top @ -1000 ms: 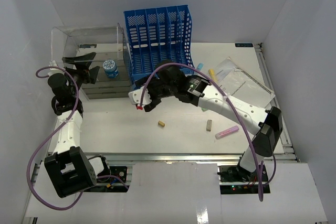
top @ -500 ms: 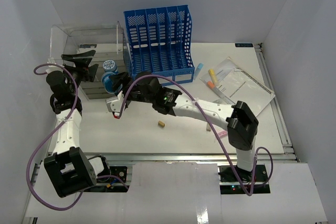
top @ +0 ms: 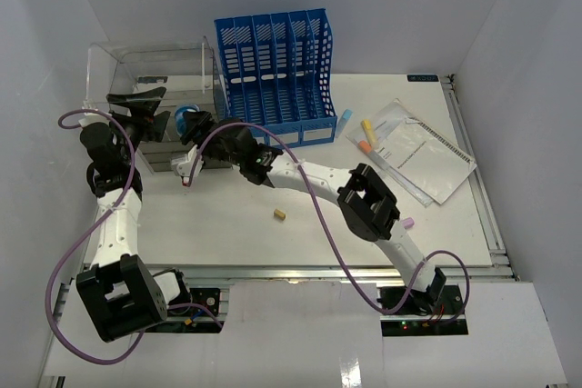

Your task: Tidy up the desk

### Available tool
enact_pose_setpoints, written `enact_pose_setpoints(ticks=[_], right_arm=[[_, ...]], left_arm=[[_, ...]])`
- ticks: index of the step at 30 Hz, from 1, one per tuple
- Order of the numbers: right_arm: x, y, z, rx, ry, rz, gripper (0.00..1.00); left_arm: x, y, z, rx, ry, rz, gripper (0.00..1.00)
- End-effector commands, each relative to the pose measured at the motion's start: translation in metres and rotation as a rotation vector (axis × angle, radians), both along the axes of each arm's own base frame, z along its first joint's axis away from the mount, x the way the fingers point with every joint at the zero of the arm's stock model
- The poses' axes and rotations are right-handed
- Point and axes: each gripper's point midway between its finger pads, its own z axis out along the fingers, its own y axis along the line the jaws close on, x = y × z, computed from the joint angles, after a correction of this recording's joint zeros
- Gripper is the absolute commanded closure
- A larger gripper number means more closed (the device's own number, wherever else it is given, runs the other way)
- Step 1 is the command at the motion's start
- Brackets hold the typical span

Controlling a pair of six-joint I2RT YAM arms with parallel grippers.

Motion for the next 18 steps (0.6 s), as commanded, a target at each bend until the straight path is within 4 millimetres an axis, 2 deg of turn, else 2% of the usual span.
enact_pose_setpoints(ticks=[1,8,15,18], right_arm=[[0.023,-0.003,0.058,0.062,-0.153,-0.056,0.83],[0.045,-0.007,0.032,-0.009,-0.145,-0.082,0.78],[0.061,-0.007,0.011,-0.063,-0.152,-0.12,0.62],[0.065,-0.003,0.0,-0.09,-0.177,-0.123,0.52]], left_arm=[[-0.004,0.002,0.025,0.047,-0.077,0.012,0.04],[-0.004,0.001,0.023,0.036,-0.077,0.009,0.04],[-0.005,0.001,0.02,0.027,-0.074,0.012,0.04],[-0.004,0.001,0.019,0.026,-0.07,0.011,0.04]])
